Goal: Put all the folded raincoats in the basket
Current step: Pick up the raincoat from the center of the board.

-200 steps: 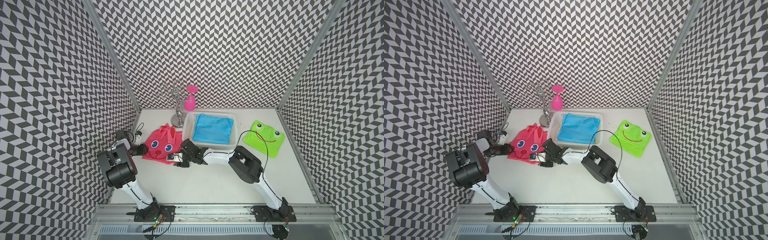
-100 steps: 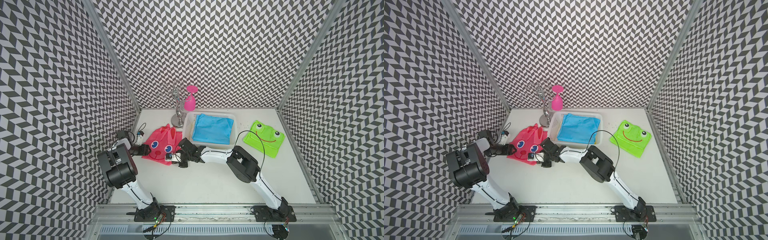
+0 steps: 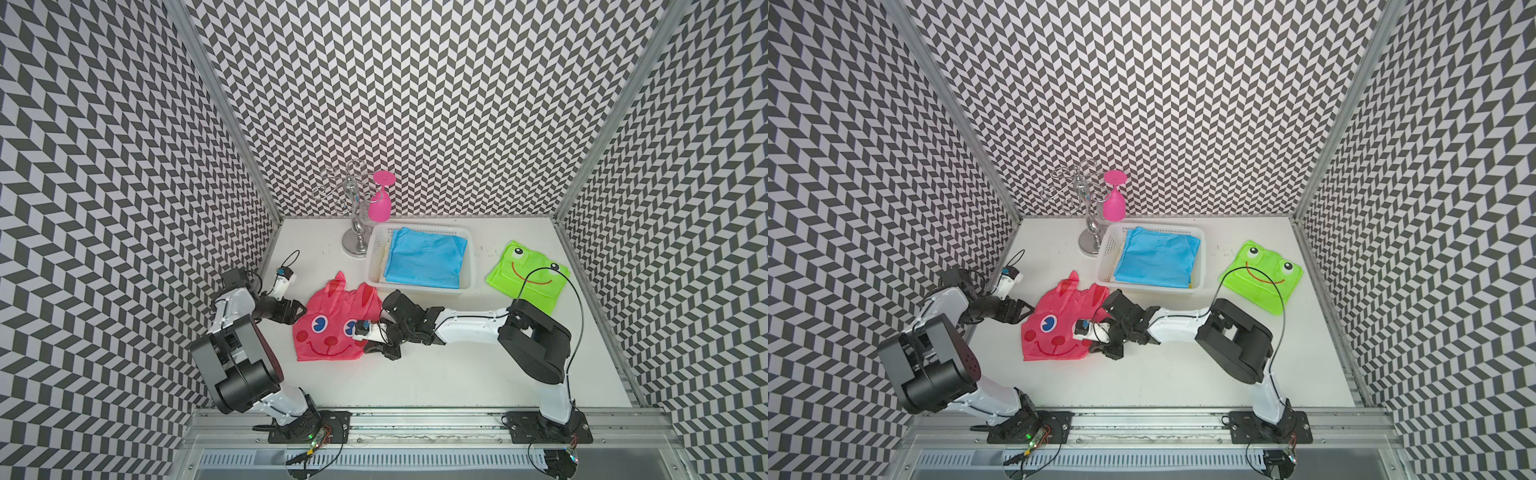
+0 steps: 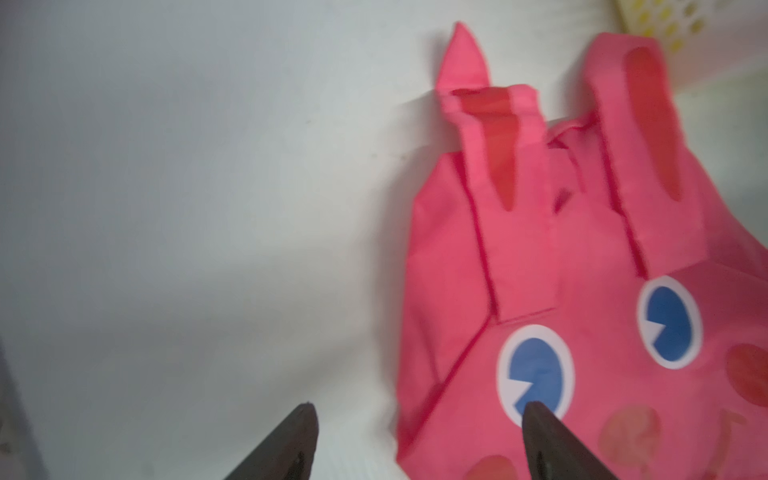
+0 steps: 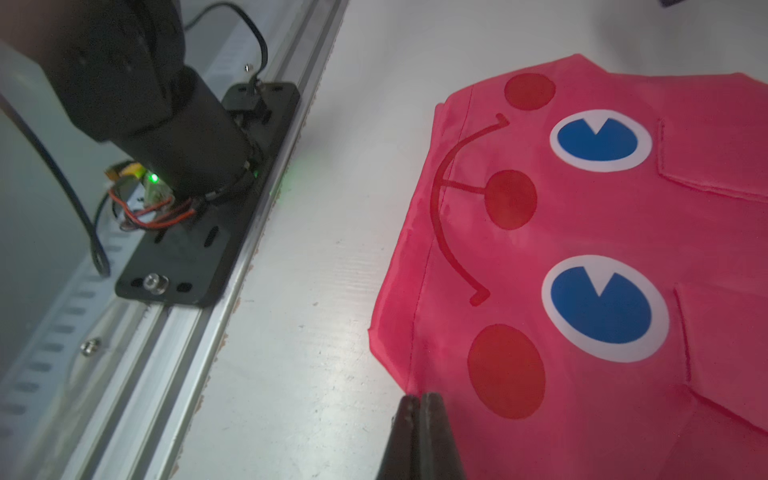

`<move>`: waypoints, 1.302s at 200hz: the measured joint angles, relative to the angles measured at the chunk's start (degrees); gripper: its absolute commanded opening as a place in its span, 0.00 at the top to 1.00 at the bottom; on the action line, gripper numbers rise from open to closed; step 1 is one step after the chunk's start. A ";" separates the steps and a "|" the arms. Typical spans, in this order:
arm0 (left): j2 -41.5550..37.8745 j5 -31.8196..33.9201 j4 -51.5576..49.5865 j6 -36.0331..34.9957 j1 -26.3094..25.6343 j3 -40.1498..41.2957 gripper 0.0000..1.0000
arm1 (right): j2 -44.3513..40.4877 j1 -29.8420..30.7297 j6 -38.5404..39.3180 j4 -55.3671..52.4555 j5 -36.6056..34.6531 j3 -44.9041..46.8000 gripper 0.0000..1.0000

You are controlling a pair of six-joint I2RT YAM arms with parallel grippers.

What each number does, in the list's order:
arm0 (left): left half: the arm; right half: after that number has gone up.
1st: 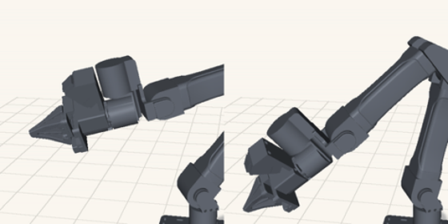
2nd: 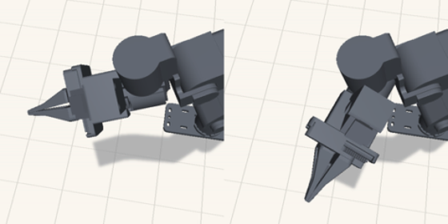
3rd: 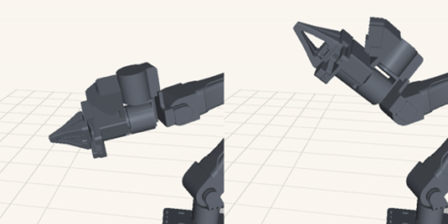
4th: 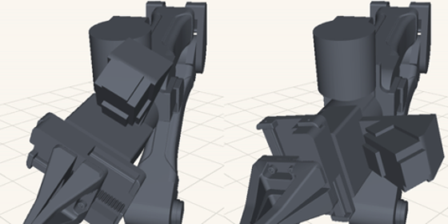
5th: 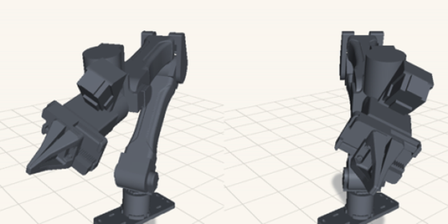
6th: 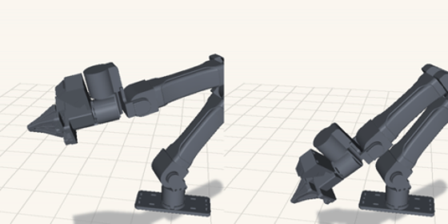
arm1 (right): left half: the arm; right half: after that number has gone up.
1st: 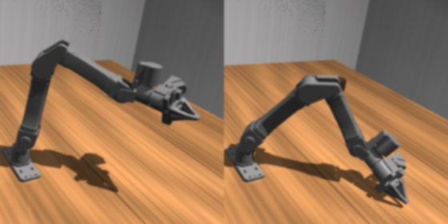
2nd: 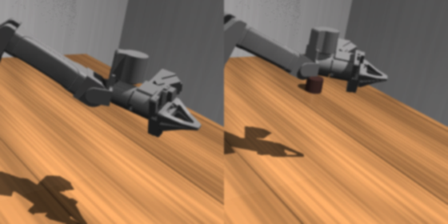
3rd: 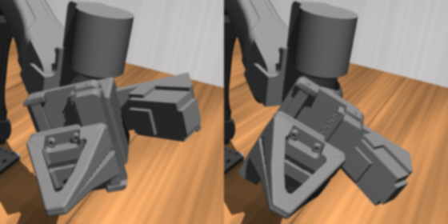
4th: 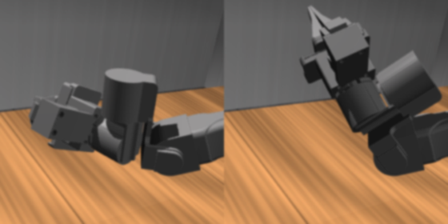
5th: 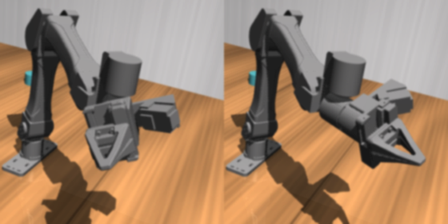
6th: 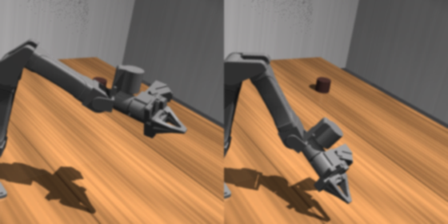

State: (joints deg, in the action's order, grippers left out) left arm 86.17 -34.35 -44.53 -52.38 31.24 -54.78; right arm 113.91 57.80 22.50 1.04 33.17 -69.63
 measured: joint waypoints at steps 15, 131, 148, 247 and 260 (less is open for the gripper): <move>-3.45 -3.37 0.20 -3.78 -1.29 2.89 0.08 | 0.02 -0.68 -3.48 2.05 0.94 -0.59 1.00; -10.16 -15.08 -9.70 -39.50 -2.78 7.37 0.00 | 5.86 -3.67 -25.20 20.83 2.75 -7.23 1.00; -8.70 -15.02 -9.94 -41.77 -3.08 8.24 0.01 | 6.47 -4.37 -27.76 23.54 3.08 -7.26 1.00; -13.03 -10.23 2.25 -39.19 -4.68 16.72 0.67 | 7.69 -5.27 -34.73 31.17 4.63 -7.52 1.00; -13.94 -9.84 3.15 -38.99 -4.76 16.28 0.88 | 7.69 -5.27 -34.07 31.08 4.94 -7.50 1.00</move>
State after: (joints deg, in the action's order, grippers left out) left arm 72.23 -44.18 -41.39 -91.37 26.48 -38.50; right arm 121.60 52.53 -11.57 32.12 38.11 -77.12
